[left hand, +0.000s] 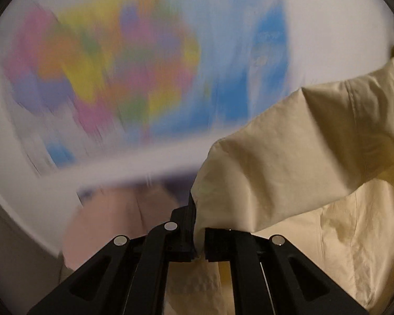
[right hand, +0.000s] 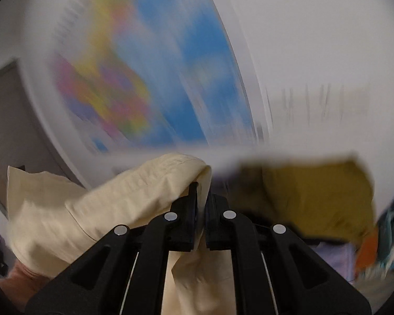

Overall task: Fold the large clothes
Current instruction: 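Swing the held cream jacket with both tools and spread it over the bed, then release the jacket with both tools and let it lie flat on the bed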

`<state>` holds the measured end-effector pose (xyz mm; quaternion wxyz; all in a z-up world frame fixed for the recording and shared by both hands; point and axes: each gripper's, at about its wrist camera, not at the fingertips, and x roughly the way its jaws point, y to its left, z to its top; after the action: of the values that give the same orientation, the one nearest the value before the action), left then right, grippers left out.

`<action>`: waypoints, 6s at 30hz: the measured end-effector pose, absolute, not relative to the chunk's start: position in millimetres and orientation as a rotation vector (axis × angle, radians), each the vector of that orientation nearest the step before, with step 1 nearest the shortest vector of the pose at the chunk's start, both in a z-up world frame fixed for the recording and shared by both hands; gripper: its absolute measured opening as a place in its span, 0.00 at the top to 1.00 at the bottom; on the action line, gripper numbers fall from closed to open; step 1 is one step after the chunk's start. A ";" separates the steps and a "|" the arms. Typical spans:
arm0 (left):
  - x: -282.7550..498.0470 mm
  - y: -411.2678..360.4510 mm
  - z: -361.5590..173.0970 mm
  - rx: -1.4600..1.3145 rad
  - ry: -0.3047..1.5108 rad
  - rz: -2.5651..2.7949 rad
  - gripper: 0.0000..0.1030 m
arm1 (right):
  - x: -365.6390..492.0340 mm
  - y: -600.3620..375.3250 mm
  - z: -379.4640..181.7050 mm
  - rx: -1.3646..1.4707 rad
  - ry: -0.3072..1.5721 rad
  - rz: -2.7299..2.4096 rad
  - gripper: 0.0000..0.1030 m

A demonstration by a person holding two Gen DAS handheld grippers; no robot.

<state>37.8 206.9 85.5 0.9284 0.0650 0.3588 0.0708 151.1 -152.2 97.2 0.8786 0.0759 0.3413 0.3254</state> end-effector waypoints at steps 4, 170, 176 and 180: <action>117.1 228.8 -30.0 0.063 0.975 0.177 0.97 | 234.6 -120.4 -23.2 0.151 0.993 0.548 0.95; -111.2 221.3 -7.4 0.077 0.692 -0.065 0.29 | -71.9 -361.0 -18.9 0.107 0.721 0.185 0.28; -86.9 180.7 -11.4 0.119 0.710 -0.165 0.27 | -37.2 -414.5 -70.8 0.267 0.899 0.194 0.29; -68.6 160.0 -18.7 0.139 0.745 -0.196 0.27 | -21.8 -410.7 -83.0 0.309 0.934 0.295 0.62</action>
<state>-68.6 160.0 -18.7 0.9243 0.0679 0.3631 -0.0957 -21.8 -410.7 -83.0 0.8711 0.1480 0.4465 0.1410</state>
